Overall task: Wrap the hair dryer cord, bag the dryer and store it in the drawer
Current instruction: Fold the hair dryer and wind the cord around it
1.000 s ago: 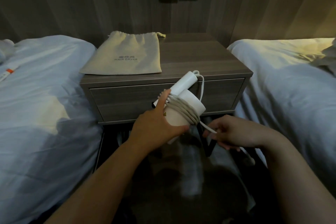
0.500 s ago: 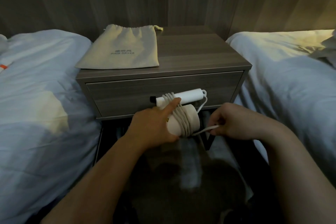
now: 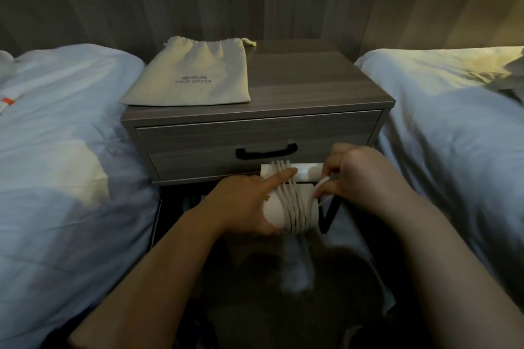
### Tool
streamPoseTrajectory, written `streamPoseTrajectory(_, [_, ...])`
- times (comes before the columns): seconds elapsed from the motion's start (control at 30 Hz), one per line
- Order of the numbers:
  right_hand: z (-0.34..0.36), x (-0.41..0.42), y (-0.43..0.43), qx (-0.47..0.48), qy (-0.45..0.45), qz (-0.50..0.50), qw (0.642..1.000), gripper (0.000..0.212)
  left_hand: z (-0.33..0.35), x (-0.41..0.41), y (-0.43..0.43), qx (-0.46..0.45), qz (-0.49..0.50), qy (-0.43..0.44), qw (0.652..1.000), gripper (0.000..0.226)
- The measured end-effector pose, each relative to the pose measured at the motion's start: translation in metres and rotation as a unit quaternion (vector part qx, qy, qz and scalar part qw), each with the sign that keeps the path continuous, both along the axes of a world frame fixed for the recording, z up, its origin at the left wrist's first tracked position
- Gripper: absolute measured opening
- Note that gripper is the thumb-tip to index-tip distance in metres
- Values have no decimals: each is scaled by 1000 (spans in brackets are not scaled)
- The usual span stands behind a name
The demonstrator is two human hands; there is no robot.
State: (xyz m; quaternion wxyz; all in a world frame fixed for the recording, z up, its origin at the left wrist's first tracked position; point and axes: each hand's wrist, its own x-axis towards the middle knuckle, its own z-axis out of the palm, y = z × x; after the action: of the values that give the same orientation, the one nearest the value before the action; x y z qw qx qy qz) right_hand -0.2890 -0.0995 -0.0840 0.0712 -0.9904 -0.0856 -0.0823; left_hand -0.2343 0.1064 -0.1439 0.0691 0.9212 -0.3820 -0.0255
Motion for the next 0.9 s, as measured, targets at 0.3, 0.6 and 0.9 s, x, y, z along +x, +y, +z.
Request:
streamPoseTrajectory(0.3, [-1, 0, -6, 110, 55, 35, 992, 14, 2, 0, 1, 24, -12, 3, 1000, 106])
streamPoseTrajectory(0.6, [-19, 10, -11, 322, 59, 0, 945, 24, 4, -3, -1, 3, -12, 106, 994, 108])
streamPoseTrajectory(0.9, [-35, 17, 0, 340, 31, -71, 937, 16, 4, -3, -1, -73, 5, 240, 968, 107])
